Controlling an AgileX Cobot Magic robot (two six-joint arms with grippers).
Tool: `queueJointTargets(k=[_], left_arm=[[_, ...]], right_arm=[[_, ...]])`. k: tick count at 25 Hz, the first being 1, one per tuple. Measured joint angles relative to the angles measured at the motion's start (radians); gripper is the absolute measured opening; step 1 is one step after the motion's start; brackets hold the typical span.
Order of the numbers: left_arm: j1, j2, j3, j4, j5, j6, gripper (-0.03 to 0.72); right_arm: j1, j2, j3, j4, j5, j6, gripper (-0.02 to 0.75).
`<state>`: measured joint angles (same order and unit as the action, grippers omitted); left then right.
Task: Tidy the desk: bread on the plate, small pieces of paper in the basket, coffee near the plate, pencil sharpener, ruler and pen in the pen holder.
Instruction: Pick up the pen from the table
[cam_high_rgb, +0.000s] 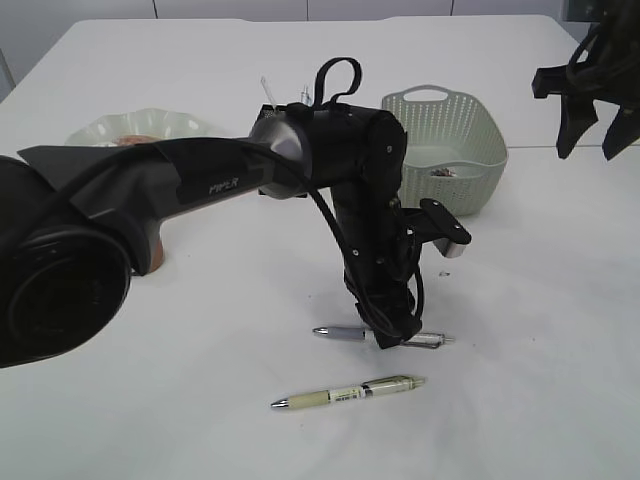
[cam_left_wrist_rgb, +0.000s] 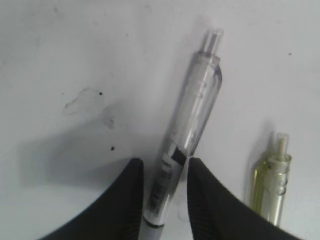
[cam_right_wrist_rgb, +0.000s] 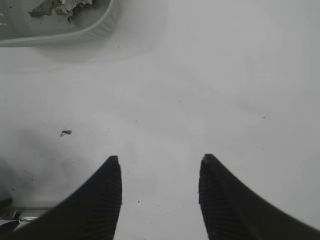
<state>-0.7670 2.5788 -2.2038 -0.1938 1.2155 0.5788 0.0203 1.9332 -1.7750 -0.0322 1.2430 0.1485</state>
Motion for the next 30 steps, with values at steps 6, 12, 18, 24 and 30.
queueJointTargets(k=[6,12,18,24,30], left_arm=[[0.0,0.007,-0.007,0.007,0.0,0.002,0.133],[0.0,0.007,-0.009,0.009,0.0,0.012,0.103],[0.0,0.007,-0.009,0.017,0.0,0.01,0.062],[0.0,0.007,-0.009,0.019,0.0,-0.078,0.062],[0.014,-0.007,-0.004,0.033,-0.004,-0.314,0.062]], right_arm=[[0.0,0.0,0.0,-0.02,0.0,0.0,0.371],[0.0,0.0,0.0,-0.04,0.0,0.0,0.371],[0.0,0.0,0.0,-0.042,0.0,0.0,0.371],[0.0,0.0,0.0,-0.042,0.0,0.0,0.371],[0.0,0.0,0.0,-0.002,0.0,0.0,0.371]])
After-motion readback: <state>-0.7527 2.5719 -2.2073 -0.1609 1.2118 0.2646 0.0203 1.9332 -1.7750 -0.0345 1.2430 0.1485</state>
